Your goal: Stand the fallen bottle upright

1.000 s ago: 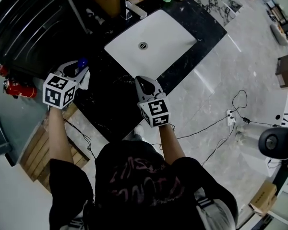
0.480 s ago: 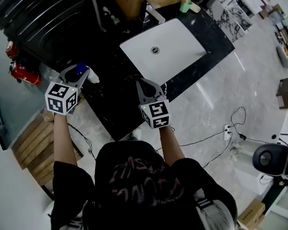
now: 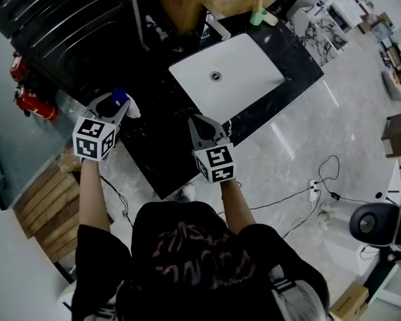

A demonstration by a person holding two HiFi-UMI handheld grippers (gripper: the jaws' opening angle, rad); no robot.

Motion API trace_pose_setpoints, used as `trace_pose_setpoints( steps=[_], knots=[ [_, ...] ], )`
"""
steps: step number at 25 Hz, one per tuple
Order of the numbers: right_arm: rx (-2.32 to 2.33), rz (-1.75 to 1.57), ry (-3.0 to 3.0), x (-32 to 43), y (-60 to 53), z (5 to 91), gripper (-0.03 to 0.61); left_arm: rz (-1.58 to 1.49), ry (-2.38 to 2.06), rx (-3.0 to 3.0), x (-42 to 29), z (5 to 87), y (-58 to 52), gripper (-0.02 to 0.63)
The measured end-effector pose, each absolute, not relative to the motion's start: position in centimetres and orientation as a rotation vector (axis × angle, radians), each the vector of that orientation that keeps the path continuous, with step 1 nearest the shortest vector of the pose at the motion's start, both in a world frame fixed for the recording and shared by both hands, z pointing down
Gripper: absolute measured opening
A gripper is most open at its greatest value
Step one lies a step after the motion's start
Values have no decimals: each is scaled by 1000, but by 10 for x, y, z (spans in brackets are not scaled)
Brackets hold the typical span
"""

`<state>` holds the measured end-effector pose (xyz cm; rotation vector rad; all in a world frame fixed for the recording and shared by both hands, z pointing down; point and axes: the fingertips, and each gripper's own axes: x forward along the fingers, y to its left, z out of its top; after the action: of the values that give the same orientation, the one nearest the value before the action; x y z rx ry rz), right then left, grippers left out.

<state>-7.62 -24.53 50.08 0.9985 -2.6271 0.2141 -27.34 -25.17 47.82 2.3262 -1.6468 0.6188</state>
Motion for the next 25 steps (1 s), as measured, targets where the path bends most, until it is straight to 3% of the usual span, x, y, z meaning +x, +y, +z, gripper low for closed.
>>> trace_pose_setpoints(
  steps=[10,25],
  knots=[
    [999,185,-2674,-78,-238,481,14,505,-1775,2279,-277,459,-221,181],
    [1030,90,-2767,-56,-222,433,14,295,-2057,2209,-248,415,-151,28]
  ],
)
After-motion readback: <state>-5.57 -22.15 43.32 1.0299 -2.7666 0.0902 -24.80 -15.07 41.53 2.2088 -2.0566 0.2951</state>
